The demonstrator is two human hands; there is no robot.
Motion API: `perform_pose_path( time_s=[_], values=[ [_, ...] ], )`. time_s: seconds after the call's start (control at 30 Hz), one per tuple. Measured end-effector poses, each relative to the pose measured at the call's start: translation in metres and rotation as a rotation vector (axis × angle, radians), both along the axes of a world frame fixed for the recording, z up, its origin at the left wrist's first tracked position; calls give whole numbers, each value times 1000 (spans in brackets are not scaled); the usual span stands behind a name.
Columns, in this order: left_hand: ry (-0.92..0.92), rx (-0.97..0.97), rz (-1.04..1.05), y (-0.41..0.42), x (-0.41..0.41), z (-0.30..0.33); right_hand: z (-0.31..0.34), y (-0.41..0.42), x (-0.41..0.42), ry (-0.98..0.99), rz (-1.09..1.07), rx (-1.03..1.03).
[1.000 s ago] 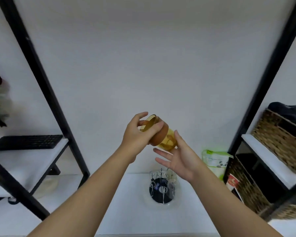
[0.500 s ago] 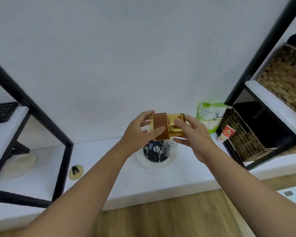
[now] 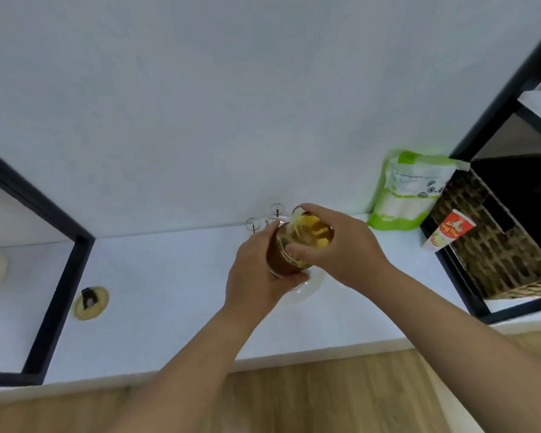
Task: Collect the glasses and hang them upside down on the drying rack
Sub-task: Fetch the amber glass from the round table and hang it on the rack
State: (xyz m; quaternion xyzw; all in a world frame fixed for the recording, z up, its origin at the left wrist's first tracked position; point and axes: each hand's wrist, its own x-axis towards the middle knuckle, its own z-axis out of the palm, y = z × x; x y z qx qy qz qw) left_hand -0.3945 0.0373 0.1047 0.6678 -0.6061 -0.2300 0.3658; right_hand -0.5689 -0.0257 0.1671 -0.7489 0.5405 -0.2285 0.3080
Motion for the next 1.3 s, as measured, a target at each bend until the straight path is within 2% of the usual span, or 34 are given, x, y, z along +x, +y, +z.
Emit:
perform_pose_path(
  time_s=[0.13,0.37,0.63,1.3],
  values=[
    [55,-25,122,-4,-13,-38,-26,-14,6,109,88,-90],
    [135,-92,204,-9,-24,-76,-52,-27,11,183,194,-108],
    [255,-122,232,-2,-23,-82,-49,-29,16,210,237,-120],
    [330,-122,242,9,-24,-111,-73,-16,17,317,278,-135]
  ],
)
